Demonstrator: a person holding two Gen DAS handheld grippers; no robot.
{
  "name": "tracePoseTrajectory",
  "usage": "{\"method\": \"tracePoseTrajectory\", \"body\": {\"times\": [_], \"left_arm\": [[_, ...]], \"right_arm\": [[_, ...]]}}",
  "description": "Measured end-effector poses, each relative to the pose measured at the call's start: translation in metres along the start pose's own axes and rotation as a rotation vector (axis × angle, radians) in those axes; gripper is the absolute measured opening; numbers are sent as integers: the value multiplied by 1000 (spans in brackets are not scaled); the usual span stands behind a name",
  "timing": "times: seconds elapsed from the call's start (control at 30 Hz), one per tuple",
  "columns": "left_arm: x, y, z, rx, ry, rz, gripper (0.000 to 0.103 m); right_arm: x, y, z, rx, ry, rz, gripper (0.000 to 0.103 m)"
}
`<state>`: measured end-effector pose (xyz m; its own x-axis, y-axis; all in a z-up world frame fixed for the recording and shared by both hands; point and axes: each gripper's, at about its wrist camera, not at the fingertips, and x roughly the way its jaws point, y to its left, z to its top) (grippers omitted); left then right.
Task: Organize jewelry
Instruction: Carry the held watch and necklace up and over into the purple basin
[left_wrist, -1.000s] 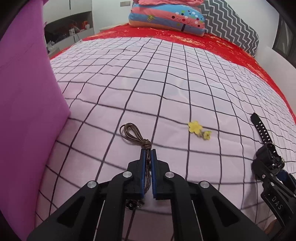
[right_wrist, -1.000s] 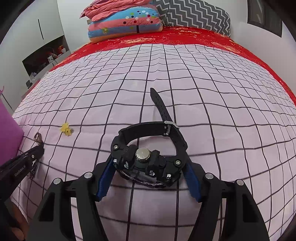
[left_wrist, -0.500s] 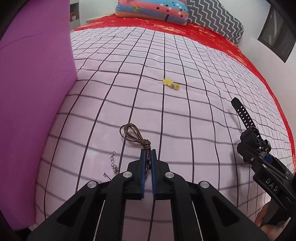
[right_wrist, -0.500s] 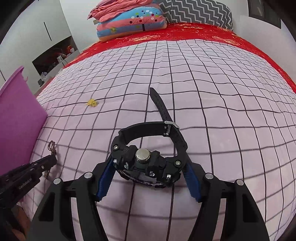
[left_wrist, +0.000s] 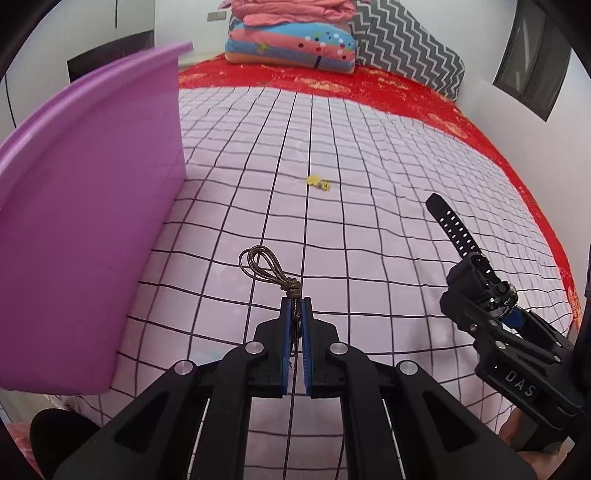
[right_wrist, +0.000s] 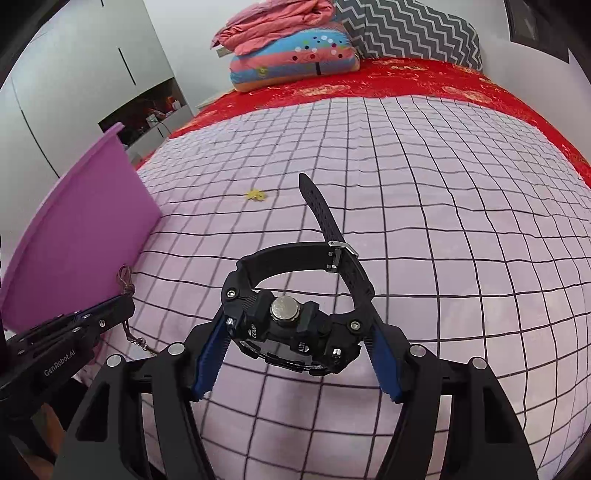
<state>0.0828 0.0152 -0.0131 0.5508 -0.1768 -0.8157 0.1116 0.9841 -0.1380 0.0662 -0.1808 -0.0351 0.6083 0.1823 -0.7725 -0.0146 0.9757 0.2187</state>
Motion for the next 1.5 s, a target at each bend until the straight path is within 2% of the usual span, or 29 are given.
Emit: {"method": "tracePoseTrajectory", "body": {"times": [0.27,0.43,0.67,0.83,1.17,1.5], "left_arm": [[-54,5,14,-4,-70,-23,6],[-89,18,28,-10,-127,-21,6],[-129,57,48,-14,-222,72,6],[-152,98,66,-66,-267,123,6],[-151,175,78,-160,-259,221,6],[-126,233,59,-276,-183,268,6]], "right_arm": [[-42,35,15,-43,-75,52,65],[-64,66,37,-96,-135,96,65],[-77,115,69,-157,-183,179,65],[-76,157,87,-209,-194,233,65],[-52,250,111,-324,-156,332,65],[-11,318,110,-438,-55,375,65]]}}
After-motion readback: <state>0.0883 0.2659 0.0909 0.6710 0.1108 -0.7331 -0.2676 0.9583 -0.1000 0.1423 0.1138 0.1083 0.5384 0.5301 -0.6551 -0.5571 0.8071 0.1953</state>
